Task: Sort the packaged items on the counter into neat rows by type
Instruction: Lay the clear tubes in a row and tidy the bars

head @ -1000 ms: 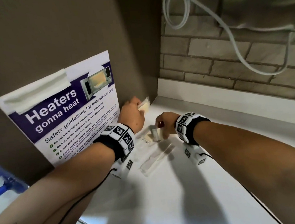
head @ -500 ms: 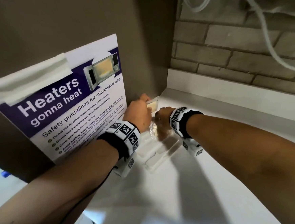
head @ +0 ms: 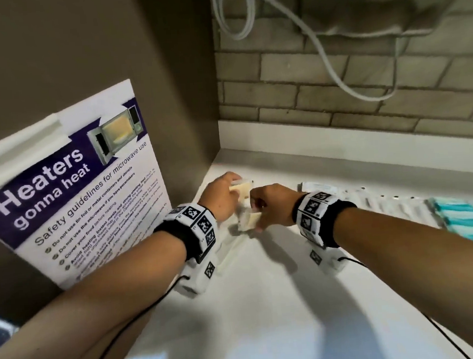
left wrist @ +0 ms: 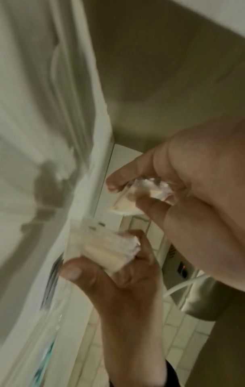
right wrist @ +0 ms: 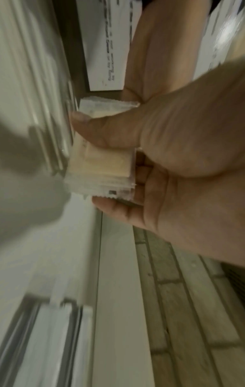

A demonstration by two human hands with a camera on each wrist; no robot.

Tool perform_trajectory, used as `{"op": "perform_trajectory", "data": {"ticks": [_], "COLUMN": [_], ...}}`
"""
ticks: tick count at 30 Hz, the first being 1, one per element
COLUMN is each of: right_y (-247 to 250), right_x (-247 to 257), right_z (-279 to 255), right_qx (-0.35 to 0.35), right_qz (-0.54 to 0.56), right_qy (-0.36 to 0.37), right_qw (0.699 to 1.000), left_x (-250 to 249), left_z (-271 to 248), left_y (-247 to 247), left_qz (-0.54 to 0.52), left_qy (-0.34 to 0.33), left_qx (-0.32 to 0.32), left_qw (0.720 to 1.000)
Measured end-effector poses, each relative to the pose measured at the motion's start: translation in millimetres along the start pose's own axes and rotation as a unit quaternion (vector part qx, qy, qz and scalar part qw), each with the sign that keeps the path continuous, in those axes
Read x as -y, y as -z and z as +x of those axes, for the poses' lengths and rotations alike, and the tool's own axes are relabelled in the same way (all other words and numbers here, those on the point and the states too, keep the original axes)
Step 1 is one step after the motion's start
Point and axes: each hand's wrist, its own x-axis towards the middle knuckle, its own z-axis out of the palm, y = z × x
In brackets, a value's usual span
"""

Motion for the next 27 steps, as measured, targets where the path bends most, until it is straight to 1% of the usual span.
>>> {"op": "perform_trajectory", "data": {"ticks": [2, 4, 8, 10, 12, 14, 16, 19, 20, 23, 25, 27], "right_y": [-2, -8, -19, -23, -29, -35, -41, -45, -45, -41, -37, -37], "right_x": [-9, -20, -41, -51, -61, -68, -73, -71, -72, -78, -82, -83], "right_z": [-26, -49, -80, -93, -103, -110, -115, -121, -122, -126, -128, -128], "right_qx": [0.01, 0.009, -0.022, -0.044, -0.074, -0.122, -0.159, -0.164, -0.158, -0.135, -0.074, -0.01], "right_qz": [0.0, 0.01, 0.019, 0.038, 0.069, 0.088, 0.112, 0.129, 0.122, 0.074, 0.06, 0.028], "right_qy": [-0.016, -0.043, -0.093, -0.118, -0.141, -0.16, -0.173, -0.175, -0.173, -0.169, -0.171, -0.168], "right_qw": [1.0, 0.999, 0.995, 0.991, 0.985, 0.976, 0.965, 0.962, 0.965, 0.974, 0.981, 0.985], "left_x": [-5, -10, -25, -38, -48, -52, -46, -42, -42, -41, -38, -35], "left_z": [-9, -17, -31, -39, -47, -54, -56, -55, -55, -57, -58, -59], "left_y": [-22, -48, -88, -96, -100, -103, -105, -106, -107, -108, -107, -105], "left_qz": [-0.068, -0.107, -0.182, -0.222, -0.237, -0.214, -0.172, -0.049, -0.031, -0.028, -0.003, 0.055], "left_qy": [0.007, 0.018, 0.043, 0.052, 0.051, 0.042, 0.011, -0.07, -0.088, -0.114, -0.14, -0.155], "left_qx": [0.076, 0.132, 0.211, 0.241, 0.282, 0.306, 0.304, 0.276, 0.27, 0.26, 0.272, 0.288], "left_qw": [0.995, 0.985, 0.959, 0.943, 0.928, 0.927, 0.937, 0.957, 0.958, 0.958, 0.952, 0.944]}}
